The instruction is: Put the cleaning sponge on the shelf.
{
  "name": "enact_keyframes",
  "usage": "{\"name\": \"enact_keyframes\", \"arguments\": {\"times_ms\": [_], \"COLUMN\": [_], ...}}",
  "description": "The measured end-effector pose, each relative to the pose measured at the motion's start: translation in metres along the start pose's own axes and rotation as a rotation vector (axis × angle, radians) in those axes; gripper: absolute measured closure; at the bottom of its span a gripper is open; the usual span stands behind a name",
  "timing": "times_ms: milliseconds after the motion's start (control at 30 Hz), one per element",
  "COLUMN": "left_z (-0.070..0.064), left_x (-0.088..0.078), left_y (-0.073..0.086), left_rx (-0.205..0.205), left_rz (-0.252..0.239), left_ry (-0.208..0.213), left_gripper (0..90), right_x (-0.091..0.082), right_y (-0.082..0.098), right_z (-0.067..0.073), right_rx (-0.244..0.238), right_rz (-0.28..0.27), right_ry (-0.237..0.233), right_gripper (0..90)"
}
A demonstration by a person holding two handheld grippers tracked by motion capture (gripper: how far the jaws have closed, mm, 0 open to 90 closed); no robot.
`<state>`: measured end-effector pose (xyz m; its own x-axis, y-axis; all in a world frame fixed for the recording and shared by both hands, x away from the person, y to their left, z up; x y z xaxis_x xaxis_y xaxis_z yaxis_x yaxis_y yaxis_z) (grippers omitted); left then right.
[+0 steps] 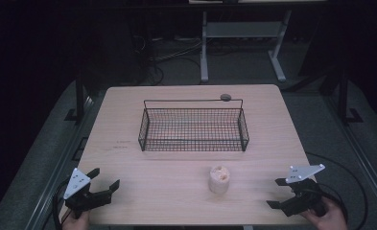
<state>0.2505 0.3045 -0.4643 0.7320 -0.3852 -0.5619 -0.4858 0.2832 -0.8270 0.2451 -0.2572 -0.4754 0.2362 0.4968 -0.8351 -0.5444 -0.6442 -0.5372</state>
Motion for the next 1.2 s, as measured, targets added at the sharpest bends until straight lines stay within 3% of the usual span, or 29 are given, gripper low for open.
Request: {"name": "enact_keyframes", "arguments": {"times_ms": [100, 367, 433, 500, 933, 1200], "left_z": [-0.001, -0.001, 0.0, 0.0, 0.003, 0.004], "left_x": [0.001, 0.001, 0.001, 0.0, -0.002, -0.003], "left_y": [0.0, 0.001, 0.002, 0.0, 0.0, 0.0], "left_rx": [0.007, 0.013, 0.025, 0.01, 0.011, 0.0], "left_rz": [0.008, 0.01, 0.008, -0.009, -0.017, -0.021], "left_ry": [-0.002, 0.007, 0.02, 0.025, 0.008, 0.003], "left_gripper": [13.8, 13.8, 13.8, 13.8, 13.8, 13.8], "right_x": [0.001, -0.003, -0.003, -0.005, -0.003, 0.003], "right_y": [-0.001, -0.014, -0.021, -0.027, -0.068, -0.084], "right_z": [0.0, 0.002, 0.004, 0.006, 0.012, 0.016], "right_rx": [0.007, -0.029, -0.042, -0.063, -0.167, -0.215], "right_rz": [0.014, 0.039, 0.075, 0.09, 0.129, 0.152], "right_ry": [-0.003, 0.001, 0.003, 0.005, -0.026, -0.037], "right_gripper": [15.3, 14.4, 14.4, 14.4, 15.0, 14.6]}}
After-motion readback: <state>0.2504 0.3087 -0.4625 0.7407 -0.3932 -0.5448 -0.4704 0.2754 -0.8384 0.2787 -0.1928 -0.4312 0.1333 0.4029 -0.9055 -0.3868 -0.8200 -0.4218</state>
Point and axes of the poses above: each handheld gripper's, and its own axes: x roughly forward along the jaws, y roughly out of its underside, z roughly to its left, the point moved 5 cm from there along x, roughly forward along the jaws, and after that the axes turned 6 degrees about z, right-handed, at the moved point
